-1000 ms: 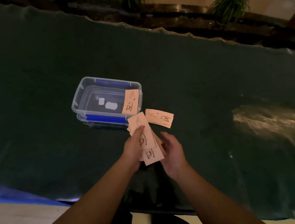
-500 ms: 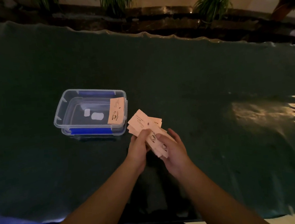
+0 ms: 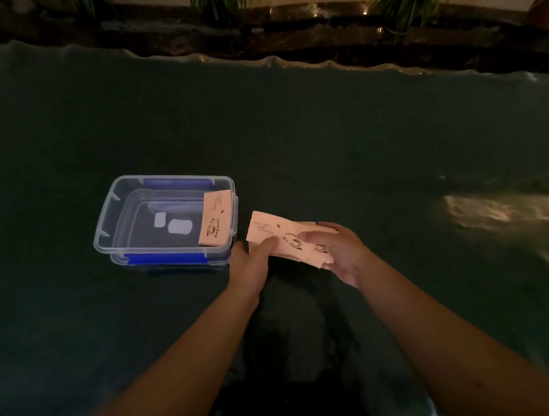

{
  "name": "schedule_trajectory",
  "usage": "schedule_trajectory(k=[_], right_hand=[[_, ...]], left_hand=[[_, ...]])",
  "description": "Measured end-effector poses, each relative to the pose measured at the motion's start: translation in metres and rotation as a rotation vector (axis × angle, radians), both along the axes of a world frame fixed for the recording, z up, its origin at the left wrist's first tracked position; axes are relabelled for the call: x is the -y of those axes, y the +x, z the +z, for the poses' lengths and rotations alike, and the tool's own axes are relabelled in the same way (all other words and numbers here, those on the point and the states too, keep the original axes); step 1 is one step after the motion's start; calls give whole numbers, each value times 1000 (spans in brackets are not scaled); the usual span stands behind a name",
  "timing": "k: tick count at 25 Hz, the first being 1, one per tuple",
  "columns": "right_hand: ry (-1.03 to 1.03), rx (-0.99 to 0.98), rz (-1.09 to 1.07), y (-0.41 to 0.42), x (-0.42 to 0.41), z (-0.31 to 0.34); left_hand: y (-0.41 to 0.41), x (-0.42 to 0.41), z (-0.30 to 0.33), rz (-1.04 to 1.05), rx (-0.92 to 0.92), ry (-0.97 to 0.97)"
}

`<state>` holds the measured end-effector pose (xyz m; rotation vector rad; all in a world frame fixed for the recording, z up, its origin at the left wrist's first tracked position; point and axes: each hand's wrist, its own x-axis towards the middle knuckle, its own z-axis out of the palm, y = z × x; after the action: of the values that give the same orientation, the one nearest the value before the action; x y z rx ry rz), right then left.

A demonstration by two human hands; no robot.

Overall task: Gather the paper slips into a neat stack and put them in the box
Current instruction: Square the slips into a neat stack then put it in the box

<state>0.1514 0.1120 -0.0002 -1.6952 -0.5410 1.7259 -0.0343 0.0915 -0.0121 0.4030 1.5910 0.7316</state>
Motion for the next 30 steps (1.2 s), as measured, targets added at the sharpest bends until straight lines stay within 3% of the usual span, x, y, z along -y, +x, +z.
schedule_trajectory(k=[6,13,21,30], right_hand=[[-41,40,152,-8,-31,-10],[-75,179,288,-13,-44,-22],[-138,206,201,-18,-36,-36],[-101,-5,199,1,-17,-33]], left_hand=[[6,-18,-8,116,22,16],[7,-33,-16,156,-107,-43],[5,-41,-19,67,-114,-83],[-1,-34,-20,94,214,-40]])
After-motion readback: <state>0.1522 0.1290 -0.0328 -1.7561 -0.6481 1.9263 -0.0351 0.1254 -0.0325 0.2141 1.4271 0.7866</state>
